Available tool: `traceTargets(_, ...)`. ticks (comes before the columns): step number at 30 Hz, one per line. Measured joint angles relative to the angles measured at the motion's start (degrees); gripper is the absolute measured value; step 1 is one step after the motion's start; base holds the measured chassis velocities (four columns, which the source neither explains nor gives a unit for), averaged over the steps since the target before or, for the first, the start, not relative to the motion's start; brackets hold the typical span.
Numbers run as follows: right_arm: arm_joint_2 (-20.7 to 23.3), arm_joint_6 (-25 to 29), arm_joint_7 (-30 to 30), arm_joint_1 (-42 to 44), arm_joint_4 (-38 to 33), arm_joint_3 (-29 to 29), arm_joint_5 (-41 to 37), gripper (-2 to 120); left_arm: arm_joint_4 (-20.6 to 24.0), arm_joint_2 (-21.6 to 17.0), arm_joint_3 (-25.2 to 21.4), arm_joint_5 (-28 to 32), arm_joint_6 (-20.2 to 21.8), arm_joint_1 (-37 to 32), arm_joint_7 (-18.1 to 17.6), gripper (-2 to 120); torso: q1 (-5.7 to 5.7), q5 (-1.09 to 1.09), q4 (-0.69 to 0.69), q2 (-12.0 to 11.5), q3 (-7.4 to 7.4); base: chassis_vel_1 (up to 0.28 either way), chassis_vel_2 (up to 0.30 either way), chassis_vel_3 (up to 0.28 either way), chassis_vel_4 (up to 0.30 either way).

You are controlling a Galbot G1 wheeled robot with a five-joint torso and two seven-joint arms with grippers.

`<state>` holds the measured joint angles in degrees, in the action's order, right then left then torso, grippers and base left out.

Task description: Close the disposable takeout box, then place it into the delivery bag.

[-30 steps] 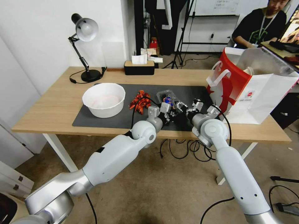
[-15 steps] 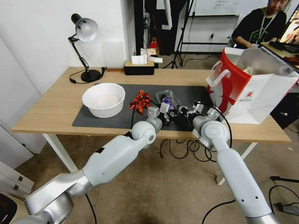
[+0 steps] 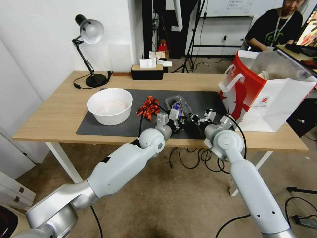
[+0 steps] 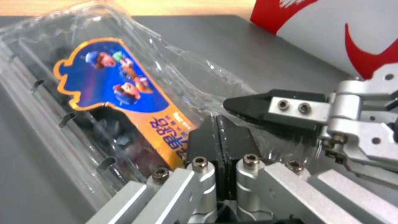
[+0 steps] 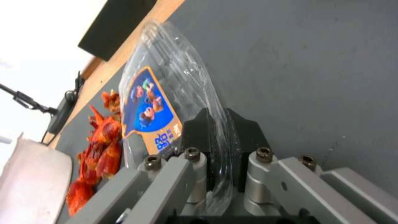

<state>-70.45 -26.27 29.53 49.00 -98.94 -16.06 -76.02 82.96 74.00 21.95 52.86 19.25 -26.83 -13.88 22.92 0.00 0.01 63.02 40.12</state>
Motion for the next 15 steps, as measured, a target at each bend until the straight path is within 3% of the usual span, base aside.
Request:
traceTargets(3, 0.05, -0.02, -0.37, 0.03, 0.0, 0.0, 0.18, 5, 0.43, 0.05, -0.79, 0.18, 0.24, 0.16, -0.13, 3, 0.01, 0.02, 0.0, 0.0, 0.01, 0.0, 0.0, 0.0, 0.0)
traceTargets(8, -0.03, -0.08, -1.22, 0.06, 0.29, 0.12, 1.5, 5, 2.18, -0.5, -2.43, 0.19, 0.32, 0.38, -0.48, 24, 0.01, 0.0, 0.0, -0.01, 0.01, 0.0, 0.0, 0.0, 0.0)
traceTargets(15, -0.32, 0.24, -1.84, -0.07, 0.89, 0.23, 2.76, 5, 4.58, -2.22, -4.62, 0.29, 0.45, 0.16, -1.11, 31, 0.0, -0.01, -0.01, -0.01, 0.0, 0.0, 0.0, 0.0, 0.0)
